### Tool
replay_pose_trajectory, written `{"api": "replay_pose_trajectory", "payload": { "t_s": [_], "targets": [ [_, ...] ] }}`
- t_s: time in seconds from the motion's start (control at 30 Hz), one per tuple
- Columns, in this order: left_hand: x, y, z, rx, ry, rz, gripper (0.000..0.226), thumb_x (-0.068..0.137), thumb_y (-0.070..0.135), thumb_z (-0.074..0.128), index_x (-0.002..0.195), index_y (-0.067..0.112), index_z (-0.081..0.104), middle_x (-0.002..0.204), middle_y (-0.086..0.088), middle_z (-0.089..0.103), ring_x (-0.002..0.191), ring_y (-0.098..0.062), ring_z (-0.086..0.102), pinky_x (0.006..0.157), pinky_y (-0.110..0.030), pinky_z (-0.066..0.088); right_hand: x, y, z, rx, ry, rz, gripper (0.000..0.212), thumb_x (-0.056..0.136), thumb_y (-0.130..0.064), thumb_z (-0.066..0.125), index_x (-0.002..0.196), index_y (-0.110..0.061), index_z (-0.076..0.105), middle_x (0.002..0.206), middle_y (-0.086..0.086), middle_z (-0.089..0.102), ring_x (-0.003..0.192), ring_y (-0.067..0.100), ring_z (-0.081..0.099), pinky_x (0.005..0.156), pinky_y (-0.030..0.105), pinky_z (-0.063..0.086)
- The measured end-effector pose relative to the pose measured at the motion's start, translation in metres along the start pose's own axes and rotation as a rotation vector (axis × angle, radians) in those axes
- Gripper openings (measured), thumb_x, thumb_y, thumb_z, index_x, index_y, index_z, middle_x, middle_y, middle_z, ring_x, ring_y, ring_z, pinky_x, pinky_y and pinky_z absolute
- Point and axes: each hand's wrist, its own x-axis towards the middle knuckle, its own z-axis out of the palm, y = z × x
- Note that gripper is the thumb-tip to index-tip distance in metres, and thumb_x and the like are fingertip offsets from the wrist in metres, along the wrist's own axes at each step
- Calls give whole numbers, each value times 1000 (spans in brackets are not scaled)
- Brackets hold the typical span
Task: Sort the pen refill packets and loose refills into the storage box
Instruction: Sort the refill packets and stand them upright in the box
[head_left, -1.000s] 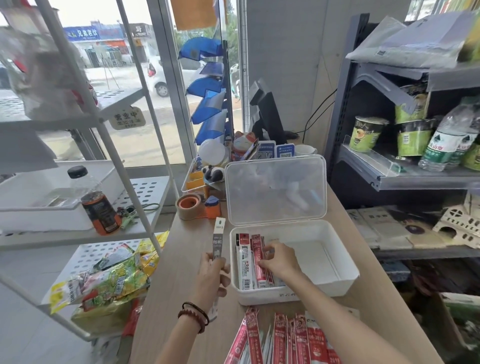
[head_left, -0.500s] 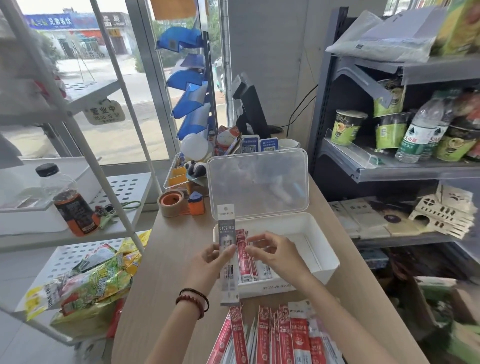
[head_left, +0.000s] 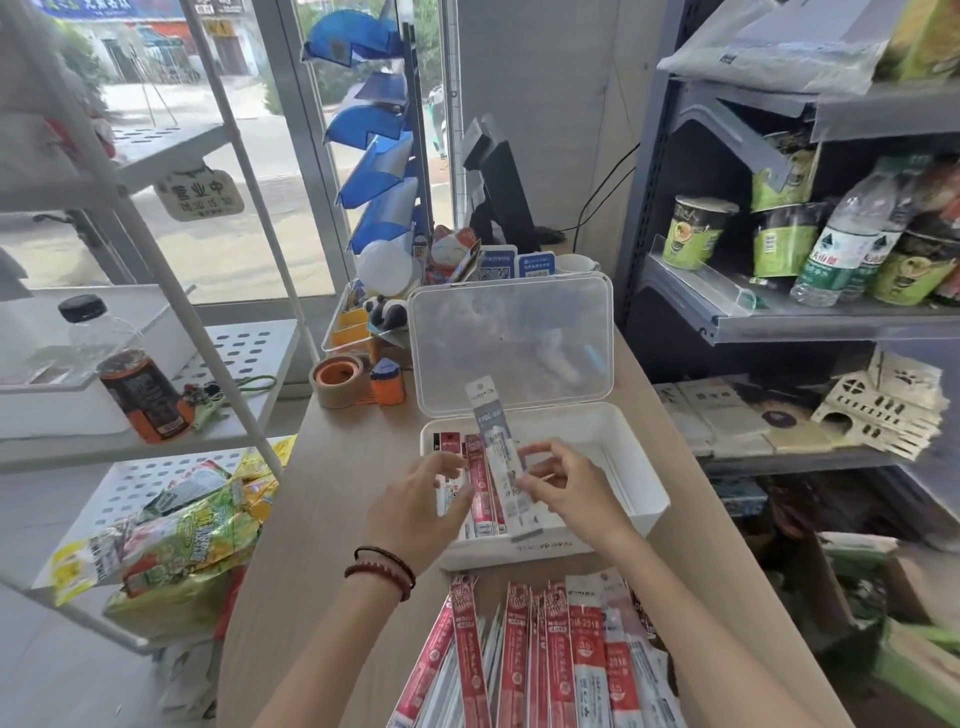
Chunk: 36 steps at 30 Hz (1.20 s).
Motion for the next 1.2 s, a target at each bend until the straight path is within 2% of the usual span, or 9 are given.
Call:
{"api": "replay_pose_trajectory", "payload": {
  "t_s": [0.1,0.23,0.43,0.57,0.67,0.77,0.87,1.0,1.2],
  "targets": [
    [-9,-14,-4,213,79,48,19,89,40,54,105,33,60,104,18,62,95,-7,58,83,-29,46,16,12,-11,-126,10,61,31,91,-18,66,120,-24,57,97,-3,66,83,10,66,72,18,48],
    [-23,-30,-6,292,103,37,17,90,39,52,102,33,61,101,17,65,95,-9,60,82,-28,42,33,22,-7,-281,-77,119,36,92,-11,63,125,-23,59,100,2,66,77,12,64,68,20,48],
    [-39,-41,-5,312,64,-56,21,91,40,50,108,32,58,103,18,63,97,-8,59,76,-27,40,41,27,6,-638,-221,196,45,85,-32,72,128,-22,61,121,6,66,99,17,63,92,31,49],
    [-55,-48,-5,326,38,-102,22,91,39,49,109,29,59,105,15,64,95,-11,60,78,-29,43,20,5,0,-787,-32,14,39,87,-45,66,122,-29,64,120,-2,64,109,17,60,97,35,44],
    [-76,-52,4,303,-27,-183,23,92,41,49,109,31,59,108,15,63,96,-11,61,82,-30,45,-20,-9,-2,-704,80,-169,30,90,-46,61,115,-29,64,106,-10,65,93,5,56,89,29,46],
    [-97,-46,16,283,-109,-257,24,92,42,47,111,34,57,115,14,62,101,-11,58,87,-32,44,-64,-3,2,-582,23,-165,27,89,-48,63,110,-32,64,100,-15,65,86,1,59,83,27,53],
    [-118,-39,24,273,-152,-294,26,93,44,45,113,34,56,118,12,59,104,-13,55,87,-31,42,-101,14,5,-581,-34,-78,31,88,-51,60,114,-34,62,110,-15,63,98,0,57,95,29,49],
    [-139,-41,31,233,-97,-291,23,89,46,52,106,32,60,111,13,61,101,-12,55,82,-30,45,-133,41,5,-569,-13,63,33,89,-50,58,119,-35,59,125,-15,55,110,1,52,99,27,43],
    [-142,-44,34,92,-76,-396,16,83,42,64,96,32,63,87,12,67,77,-8,61,69,-29,53,-147,66,17,-659,23,97,38,91,-45,60,126,-31,58,128,-11,51,121,7,42,98,25,35]
  ]
}}
